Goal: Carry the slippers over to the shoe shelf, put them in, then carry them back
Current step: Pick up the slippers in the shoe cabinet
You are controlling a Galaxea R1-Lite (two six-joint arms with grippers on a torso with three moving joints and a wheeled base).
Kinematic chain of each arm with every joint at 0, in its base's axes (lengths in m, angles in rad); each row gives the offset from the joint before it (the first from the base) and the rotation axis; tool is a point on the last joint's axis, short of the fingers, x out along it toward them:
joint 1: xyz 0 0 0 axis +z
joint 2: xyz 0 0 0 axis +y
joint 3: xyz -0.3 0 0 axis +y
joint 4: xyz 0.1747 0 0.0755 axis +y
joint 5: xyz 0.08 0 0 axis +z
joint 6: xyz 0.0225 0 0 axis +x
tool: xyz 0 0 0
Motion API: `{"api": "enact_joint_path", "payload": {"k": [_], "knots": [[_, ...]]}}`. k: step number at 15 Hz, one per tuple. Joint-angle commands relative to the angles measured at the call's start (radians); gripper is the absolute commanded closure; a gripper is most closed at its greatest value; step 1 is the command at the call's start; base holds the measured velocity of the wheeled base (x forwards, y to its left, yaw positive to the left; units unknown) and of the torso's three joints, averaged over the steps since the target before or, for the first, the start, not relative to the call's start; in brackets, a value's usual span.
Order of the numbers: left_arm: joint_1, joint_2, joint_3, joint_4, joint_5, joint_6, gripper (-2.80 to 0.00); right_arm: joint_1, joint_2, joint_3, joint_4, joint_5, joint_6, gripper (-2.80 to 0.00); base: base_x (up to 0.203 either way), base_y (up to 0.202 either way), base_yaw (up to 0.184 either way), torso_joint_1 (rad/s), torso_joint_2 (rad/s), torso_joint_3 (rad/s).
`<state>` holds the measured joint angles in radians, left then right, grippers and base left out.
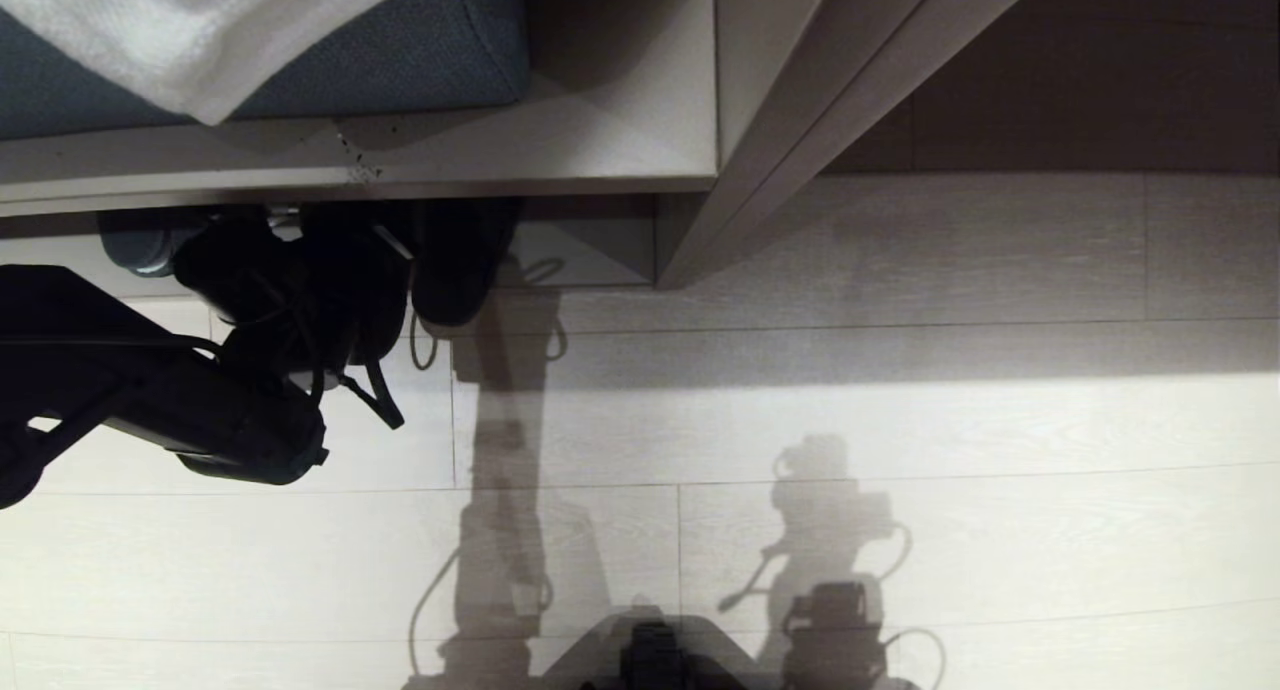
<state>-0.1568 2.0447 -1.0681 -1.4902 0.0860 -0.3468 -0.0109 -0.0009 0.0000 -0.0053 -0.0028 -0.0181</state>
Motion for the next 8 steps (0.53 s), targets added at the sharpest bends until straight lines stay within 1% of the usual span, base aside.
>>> {"api": "enact_joint_path", "payload": {"k": [1,4,7,8], "knots": [[0.002,-0.059,0.039,-0.006,0.001,-0.001,0.0,0.0,-0.039,0.04,-0.001,0.0,0.0,0.0,0.0,0.0,0.0,0.0,0.0,0.0],[0.018,-0.153,0.117,-0.001,0.0,0.0,0.0,0.0,-0.039,0.04,-0.001,0.0,0.0,0.0,0.0,0.0,0.0,0.0,0.0,0.0],[0.019,-0.147,0.155,0.001,0.0,-0.006,0.0,0.0,-0.039,0.04,-0.001,0.0,0.0,0.0,0.0,0.0,0.0,0.0,0.0,0.0],[0.019,-0.135,0.152,0.001,-0.002,-0.005,0.0,0.0,-0.039,0.04,-0.001,0.0,0.0,0.0,0.0,0.0,0.0,0.0,0.0,0.0]]}}
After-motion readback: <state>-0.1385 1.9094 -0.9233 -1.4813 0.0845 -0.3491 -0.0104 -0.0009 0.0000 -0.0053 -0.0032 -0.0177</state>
